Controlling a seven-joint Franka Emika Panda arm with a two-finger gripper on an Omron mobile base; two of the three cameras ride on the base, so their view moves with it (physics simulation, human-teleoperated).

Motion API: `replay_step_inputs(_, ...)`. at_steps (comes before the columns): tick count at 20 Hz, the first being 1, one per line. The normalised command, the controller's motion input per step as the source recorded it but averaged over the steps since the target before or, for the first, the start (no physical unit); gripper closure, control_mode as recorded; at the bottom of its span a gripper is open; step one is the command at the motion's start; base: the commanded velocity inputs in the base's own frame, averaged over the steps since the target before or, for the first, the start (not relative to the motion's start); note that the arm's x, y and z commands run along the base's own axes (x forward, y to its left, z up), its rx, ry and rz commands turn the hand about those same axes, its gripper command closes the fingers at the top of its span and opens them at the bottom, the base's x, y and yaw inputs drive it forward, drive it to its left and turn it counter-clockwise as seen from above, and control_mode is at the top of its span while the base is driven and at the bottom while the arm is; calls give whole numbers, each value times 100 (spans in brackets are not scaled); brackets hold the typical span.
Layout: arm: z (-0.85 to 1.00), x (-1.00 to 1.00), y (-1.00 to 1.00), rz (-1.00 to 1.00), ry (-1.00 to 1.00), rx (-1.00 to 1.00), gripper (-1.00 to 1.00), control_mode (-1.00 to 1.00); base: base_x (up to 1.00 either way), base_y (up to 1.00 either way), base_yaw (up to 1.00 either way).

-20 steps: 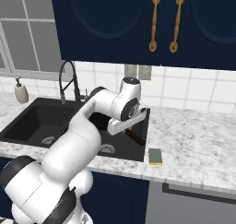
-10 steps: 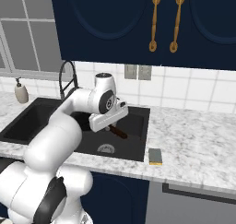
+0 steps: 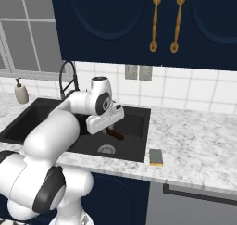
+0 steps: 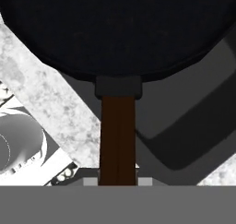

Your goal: Pick the pan and sponge and place them into the sink. Then turn on the water.

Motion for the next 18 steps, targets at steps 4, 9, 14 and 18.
replay_step_inputs(4,-22,13,0,7,1,1,100,-100,0,0,0)
replay_step_inputs(9,-24,19,0,8,0,0,100,-100,0,0,0)
replay_step_inputs(14,-32,26,0,9,1,0,100,-100,0,0,0)
replay_step_inputs(18,-30,23,2,10,2,0,100,-100,0,0,0)
